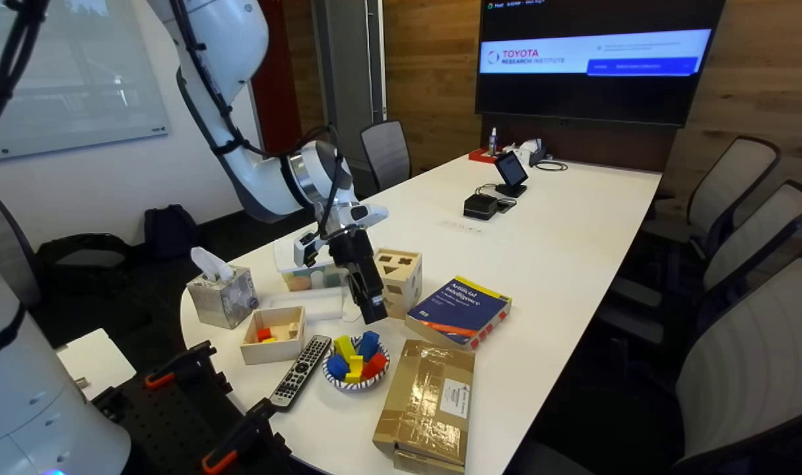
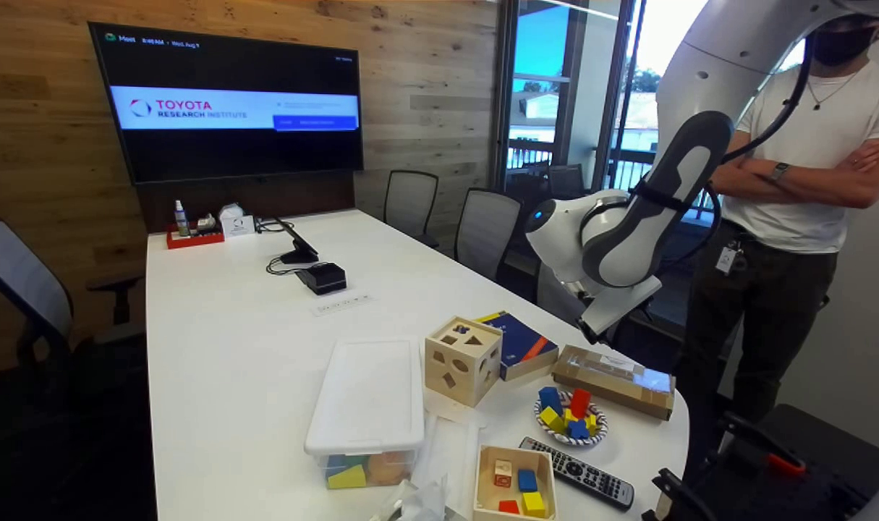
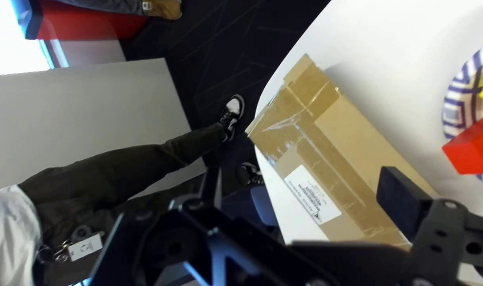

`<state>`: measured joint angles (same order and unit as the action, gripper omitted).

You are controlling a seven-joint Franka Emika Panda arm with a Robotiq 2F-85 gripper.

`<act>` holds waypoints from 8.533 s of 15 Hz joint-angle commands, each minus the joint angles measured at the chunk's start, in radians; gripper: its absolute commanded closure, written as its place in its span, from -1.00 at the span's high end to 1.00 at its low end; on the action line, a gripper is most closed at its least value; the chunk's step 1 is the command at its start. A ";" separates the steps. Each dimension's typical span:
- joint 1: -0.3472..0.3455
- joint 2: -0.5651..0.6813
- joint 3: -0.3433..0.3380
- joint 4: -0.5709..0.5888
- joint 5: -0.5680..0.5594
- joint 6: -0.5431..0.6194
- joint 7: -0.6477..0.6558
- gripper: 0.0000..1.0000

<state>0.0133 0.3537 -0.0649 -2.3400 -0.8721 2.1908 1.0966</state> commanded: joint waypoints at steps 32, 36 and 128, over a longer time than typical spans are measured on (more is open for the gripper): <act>-0.007 0.146 -0.028 0.198 0.752 -0.226 -0.753 1.00; 0.003 0.164 -0.027 0.230 0.743 -0.292 -0.757 1.00; 0.228 0.334 -0.305 0.264 0.337 0.312 -0.178 1.00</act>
<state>0.2777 0.6778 -0.3882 -2.1168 -0.5620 2.5437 0.9289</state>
